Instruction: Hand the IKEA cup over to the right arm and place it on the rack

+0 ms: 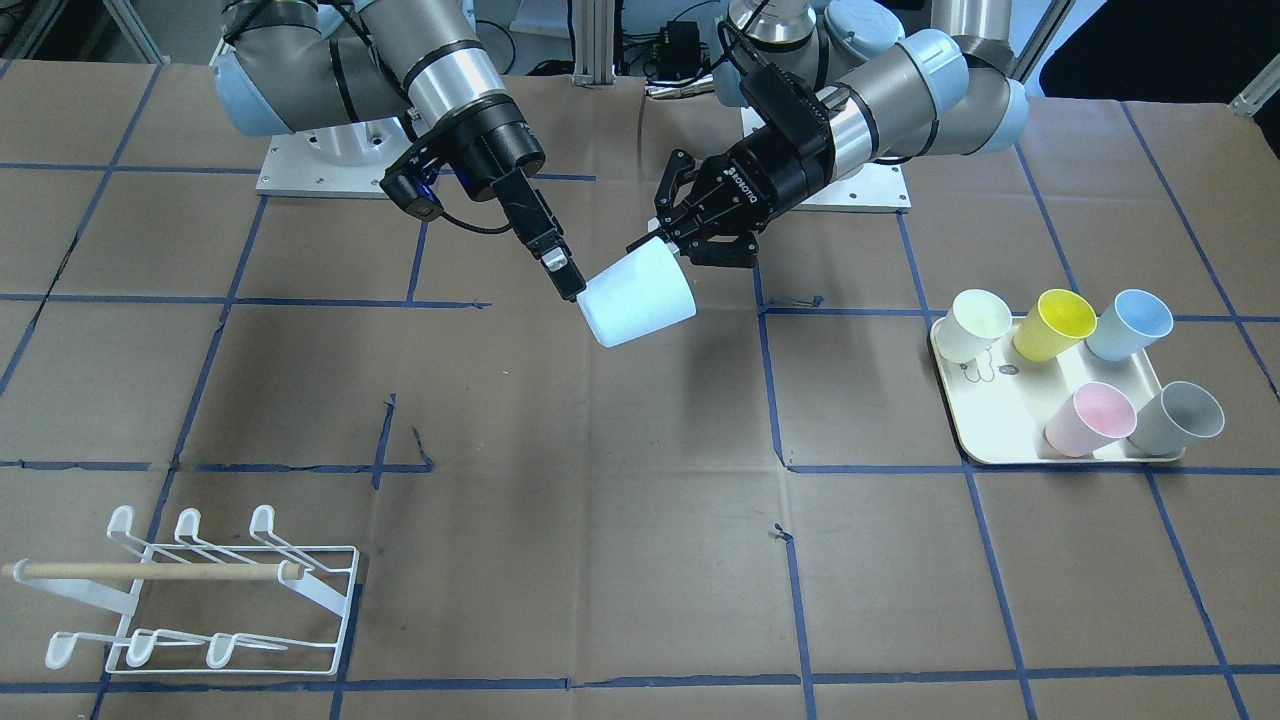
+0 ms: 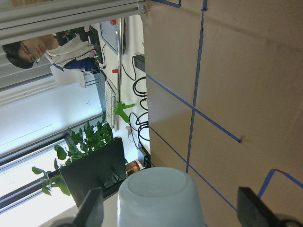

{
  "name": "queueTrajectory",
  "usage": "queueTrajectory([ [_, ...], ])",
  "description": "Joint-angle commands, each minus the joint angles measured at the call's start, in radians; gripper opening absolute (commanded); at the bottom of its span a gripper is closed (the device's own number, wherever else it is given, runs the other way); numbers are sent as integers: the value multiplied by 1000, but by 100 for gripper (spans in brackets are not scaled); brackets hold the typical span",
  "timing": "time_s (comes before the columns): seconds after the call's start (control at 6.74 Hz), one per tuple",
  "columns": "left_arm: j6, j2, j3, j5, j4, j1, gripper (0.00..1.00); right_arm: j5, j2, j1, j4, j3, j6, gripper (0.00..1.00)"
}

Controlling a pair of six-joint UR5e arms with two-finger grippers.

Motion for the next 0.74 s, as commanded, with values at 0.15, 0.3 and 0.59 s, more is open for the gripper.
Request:
queueTrajectory([
  [0.15, 0, -2, 0, 0, 0, 0, 2, -5, 21, 20, 29, -39, 23, 100],
  [0.3, 0, -1, 0, 0, 0, 0, 2, -6, 40, 26, 29, -59, 33, 100],
  [0.59, 0, -1, 0, 0, 0, 0, 3, -20, 72, 46, 29, -91, 35, 100],
])
